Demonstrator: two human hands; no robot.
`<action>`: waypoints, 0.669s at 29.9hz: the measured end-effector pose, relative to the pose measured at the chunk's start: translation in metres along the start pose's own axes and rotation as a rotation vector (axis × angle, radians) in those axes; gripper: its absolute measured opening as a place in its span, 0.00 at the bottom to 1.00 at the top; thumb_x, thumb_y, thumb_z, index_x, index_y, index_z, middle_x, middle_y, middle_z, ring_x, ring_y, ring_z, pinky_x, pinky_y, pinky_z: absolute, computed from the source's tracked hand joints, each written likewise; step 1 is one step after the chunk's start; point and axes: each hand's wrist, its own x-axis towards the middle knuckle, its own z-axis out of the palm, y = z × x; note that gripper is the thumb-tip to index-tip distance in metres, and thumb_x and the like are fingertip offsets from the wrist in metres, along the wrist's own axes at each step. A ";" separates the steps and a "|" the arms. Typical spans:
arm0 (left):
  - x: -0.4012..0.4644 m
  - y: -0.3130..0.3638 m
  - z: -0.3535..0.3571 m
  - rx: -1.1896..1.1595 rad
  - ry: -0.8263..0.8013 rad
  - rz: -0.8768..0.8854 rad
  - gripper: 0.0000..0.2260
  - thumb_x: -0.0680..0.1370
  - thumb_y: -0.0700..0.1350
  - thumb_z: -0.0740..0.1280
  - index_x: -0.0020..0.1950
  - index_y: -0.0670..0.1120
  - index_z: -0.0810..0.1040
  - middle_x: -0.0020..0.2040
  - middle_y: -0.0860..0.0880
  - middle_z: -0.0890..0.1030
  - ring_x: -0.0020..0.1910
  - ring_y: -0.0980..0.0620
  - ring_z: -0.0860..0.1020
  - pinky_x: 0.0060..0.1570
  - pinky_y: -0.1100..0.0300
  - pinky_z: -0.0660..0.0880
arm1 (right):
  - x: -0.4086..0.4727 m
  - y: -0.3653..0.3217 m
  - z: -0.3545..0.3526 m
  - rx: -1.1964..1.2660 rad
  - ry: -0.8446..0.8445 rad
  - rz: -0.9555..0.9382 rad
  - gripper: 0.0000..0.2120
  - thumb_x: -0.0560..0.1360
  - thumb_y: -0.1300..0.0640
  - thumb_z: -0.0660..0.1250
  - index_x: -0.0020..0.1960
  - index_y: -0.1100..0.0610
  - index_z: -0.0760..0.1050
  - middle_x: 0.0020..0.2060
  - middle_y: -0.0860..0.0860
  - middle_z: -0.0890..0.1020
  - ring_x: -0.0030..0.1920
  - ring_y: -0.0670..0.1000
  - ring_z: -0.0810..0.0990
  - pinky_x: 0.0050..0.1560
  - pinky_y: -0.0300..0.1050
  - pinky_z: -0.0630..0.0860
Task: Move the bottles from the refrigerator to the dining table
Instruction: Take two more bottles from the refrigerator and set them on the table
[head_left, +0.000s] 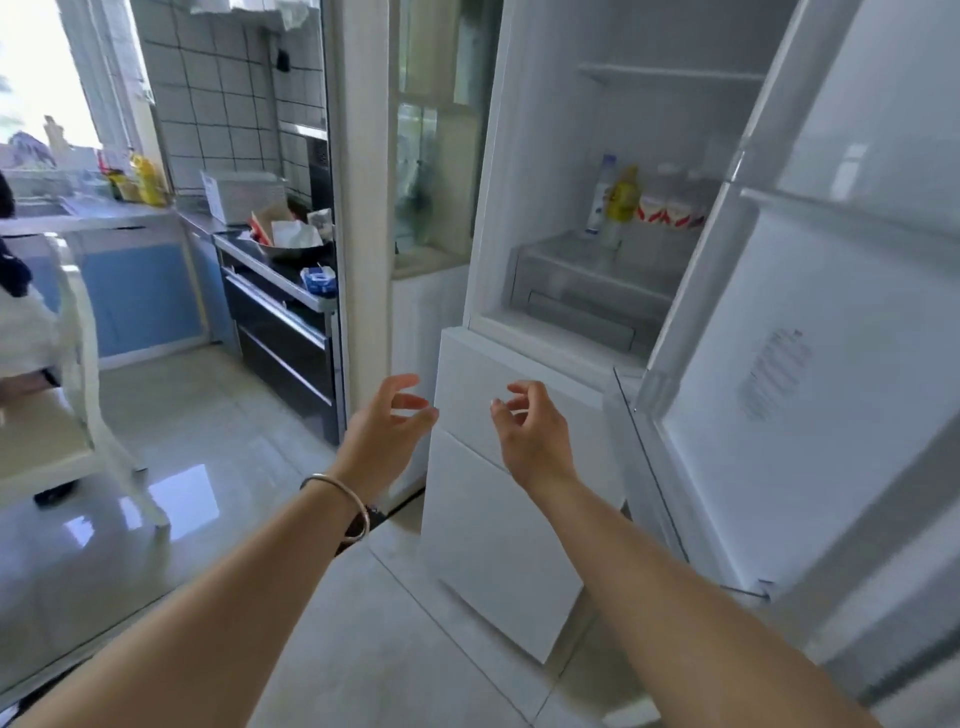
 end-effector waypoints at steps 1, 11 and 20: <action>0.021 -0.002 0.001 -0.026 -0.011 -0.001 0.19 0.77 0.45 0.66 0.67 0.50 0.68 0.54 0.49 0.78 0.48 0.54 0.79 0.38 0.67 0.74 | 0.018 0.003 0.005 0.003 0.017 0.017 0.16 0.77 0.49 0.60 0.62 0.54 0.68 0.54 0.50 0.77 0.49 0.48 0.75 0.48 0.41 0.69; 0.241 -0.024 0.025 -0.122 -0.227 0.099 0.14 0.76 0.44 0.67 0.60 0.53 0.71 0.53 0.48 0.78 0.46 0.50 0.78 0.44 0.57 0.74 | 0.198 0.026 0.053 -0.006 0.240 0.123 0.17 0.77 0.51 0.61 0.63 0.56 0.69 0.49 0.48 0.75 0.49 0.49 0.75 0.48 0.41 0.68; 0.415 -0.002 0.105 -0.129 -0.475 0.199 0.15 0.76 0.42 0.66 0.62 0.50 0.71 0.45 0.56 0.77 0.42 0.53 0.76 0.43 0.56 0.74 | 0.330 0.059 0.033 -0.080 0.472 0.257 0.16 0.77 0.52 0.62 0.63 0.56 0.69 0.47 0.48 0.75 0.50 0.49 0.76 0.48 0.42 0.68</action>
